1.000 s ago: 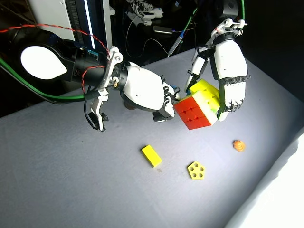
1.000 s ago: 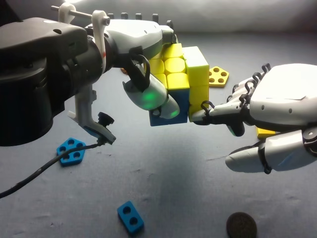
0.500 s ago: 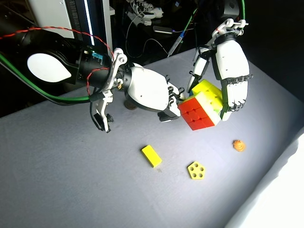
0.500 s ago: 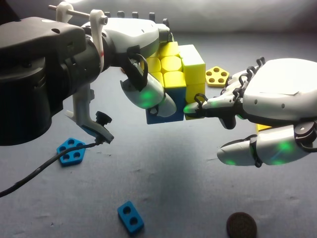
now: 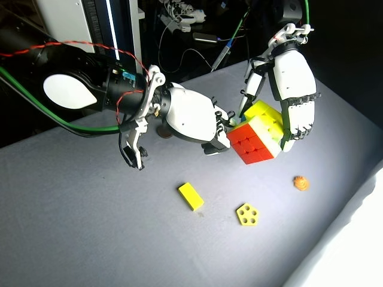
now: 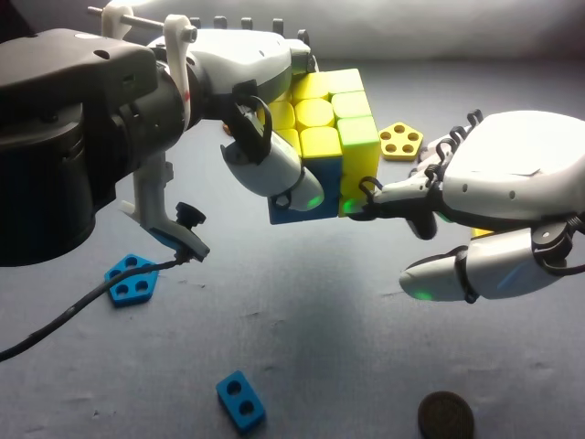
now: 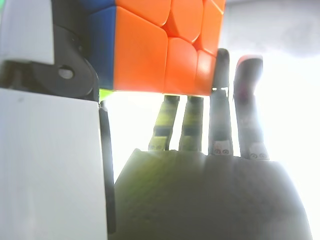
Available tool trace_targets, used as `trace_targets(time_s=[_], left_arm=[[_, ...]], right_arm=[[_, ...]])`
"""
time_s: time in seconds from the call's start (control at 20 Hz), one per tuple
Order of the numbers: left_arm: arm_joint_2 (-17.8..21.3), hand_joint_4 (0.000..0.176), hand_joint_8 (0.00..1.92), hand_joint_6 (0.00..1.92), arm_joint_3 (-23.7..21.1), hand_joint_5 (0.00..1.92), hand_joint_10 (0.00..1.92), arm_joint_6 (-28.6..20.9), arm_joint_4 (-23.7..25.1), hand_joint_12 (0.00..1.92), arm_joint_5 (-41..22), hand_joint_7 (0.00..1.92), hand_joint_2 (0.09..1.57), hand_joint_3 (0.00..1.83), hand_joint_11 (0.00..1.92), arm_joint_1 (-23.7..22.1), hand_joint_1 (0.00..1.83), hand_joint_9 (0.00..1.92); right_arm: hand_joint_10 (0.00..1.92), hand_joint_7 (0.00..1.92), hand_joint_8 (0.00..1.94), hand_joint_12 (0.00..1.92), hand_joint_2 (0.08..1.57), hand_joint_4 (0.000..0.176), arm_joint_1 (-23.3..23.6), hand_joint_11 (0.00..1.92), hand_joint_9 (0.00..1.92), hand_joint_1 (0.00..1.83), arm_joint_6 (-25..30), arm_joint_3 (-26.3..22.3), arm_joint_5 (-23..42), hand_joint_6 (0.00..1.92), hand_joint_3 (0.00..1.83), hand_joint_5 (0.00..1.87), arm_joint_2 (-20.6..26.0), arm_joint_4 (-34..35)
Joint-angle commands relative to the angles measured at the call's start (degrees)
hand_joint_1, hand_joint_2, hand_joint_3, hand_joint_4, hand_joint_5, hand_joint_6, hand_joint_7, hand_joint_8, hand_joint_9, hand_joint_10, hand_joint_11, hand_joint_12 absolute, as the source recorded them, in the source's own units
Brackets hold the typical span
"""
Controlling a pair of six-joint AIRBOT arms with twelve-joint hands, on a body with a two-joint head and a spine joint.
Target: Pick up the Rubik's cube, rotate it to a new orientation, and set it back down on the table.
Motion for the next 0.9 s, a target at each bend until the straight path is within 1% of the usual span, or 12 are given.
trace_targets(time_s=[0.0,0.05,0.2,0.25,0.35,0.4,0.5,0.55,0.65,0.7,0.75,0.85], left_arm=[[0.39,0.0,1.92,1.7,-0.28,0.44,1.92,-0.75,2.04,1.92,2.74,0.46,1.44,0.0,0.31,-1.12,1.0,0.27],[0.39,0.0,1.92,1.65,-0.28,0.47,1.92,-0.75,2.03,1.92,2.74,0.46,1.43,0.0,0.3,-1.12,1.01,0.26],[0.39,0.0,1.92,1.7,-0.32,0.45,1.92,-0.75,2.03,1.92,2.75,0.44,1.44,0.0,0.23,-1.12,0.99,0.2],[0.39,0.0,1.92,1.68,-0.32,0.47,1.92,-0.75,2.03,1.92,2.75,0.45,1.44,0.0,0.27,-1.12,1.0,0.24],[0.39,0.0,1.92,1.7,-0.29,0.45,1.92,-0.75,2.03,1.92,2.75,0.46,1.44,0.0,0.29,-1.18,1.0,0.27],[0.39,0.0,1.92,1.75,-0.31,0.43,1.92,-0.75,2.03,1.92,2.75,0.45,1.45,0.0,0.28,-1.19,0.98,0.27],[0.39,0.0,1.92,1.73,-0.33,0.45,1.92,-0.75,2.03,1.92,2.75,0.44,1.44,0.0,0.33,-1.19,0.99,0.3],[0.39,0.0,1.92,1.67,-0.33,0.48,1.92,-0.75,2.03,1.92,2.75,0.45,1.43,0.0,0.32,-1.2,1.01,0.29],[0.39,0.0,1.92,1.67,-0.32,0.46,1.92,-0.75,2.03,1.92,2.74,0.47,1.43,0.0,0.32,-1.24,1.01,0.31],[0.39,0.0,1.91,1.72,-0.31,0.44,1.91,-0.75,2.03,1.92,2.74,0.47,1.44,0.0,0.32,-1.24,1.0,0.32],[0.39,0.0,1.92,1.7,-0.32,0.46,1.92,-0.75,2.03,1.92,2.74,0.46,1.44,0.0,0.34,-1.23,1.0,0.33],[0.42,0.0,1.92,1.68,-0.32,0.48,1.92,-0.75,2.03,1.92,2.75,0.44,1.43,0.0,0.38,-1.26,1.01,0.32]], right_arm=[[1.63,0.61,1.1,1.92,1.27,0.0,0.35,0.49,0.56,0.0,-0.21,0.49,6.48,0.01,0.0,0.25,0.32,1.48],[1.61,0.62,1.08,1.92,1.27,0.0,0.35,0.51,0.56,0.0,-0.21,0.57,6.54,0.01,0.0,0.27,0.29,1.63],[1.64,0.66,1.05,1.92,1.25,0.0,0.35,0.45,0.56,0.03,-0.21,0.57,6.88,0.0,0.0,0.26,0.2,1.67],[1.68,0.65,1.07,1.92,1.26,0.0,0.31,0.41,0.54,0.02,-0.21,0.57,7.03,0.0,0.0,0.21,0.15,1.67],[1.68,0.62,1.08,1.92,1.25,0.0,0.22,0.38,0.51,0.02,-0.2,0.56,7.65,0.0,0.0,0.18,0.09,1.9],[1.64,0.62,1.06,1.92,1.24,0.0,0.16,0.39,0.53,0.06,-0.2,0.56,7.83,0.0,0.0,0.19,0.07,2.19],[1.63,0.6,1.08,1.92,1.25,0.0,-0.21,0.36,0.51,0.05,-0.14,0.53,7.76,0.0,0.0,0.19,-0.01,2.21],[1.64,0.61,1.09,1.92,1.25,0.0,-0.56,0.35,0.51,0.05,-0.09,0.46,7.58,0.0,0.0,0.19,-0.01,2.21],[1.63,0.62,1.12,1.92,1.24,0.0,-1.24,0.37,0.55,0.05,-0.07,0.29,7.21,0.0,0.0,0.2,-0.01,2.21],[1.61,0.64,1.11,1.92,1.24,0.0,-1.37,0.39,0.57,0.05,-0.06,0.22,7.19,0.0,0.0,0.19,-0.03,2.21],[1.61,0.65,1.12,1.92,1.24,0.0,-1.41,0.39,0.58,0.05,-0.03,0.11,6.77,0.0,0.0,0.2,-0.02,2.21],[1.63,0.6,1.14,1.92,1.25,0.0,-1.35,0.38,0.51,0.07,0.34,-0.25,3.68,0.01,0.0,0.23,0.13,2.21]])
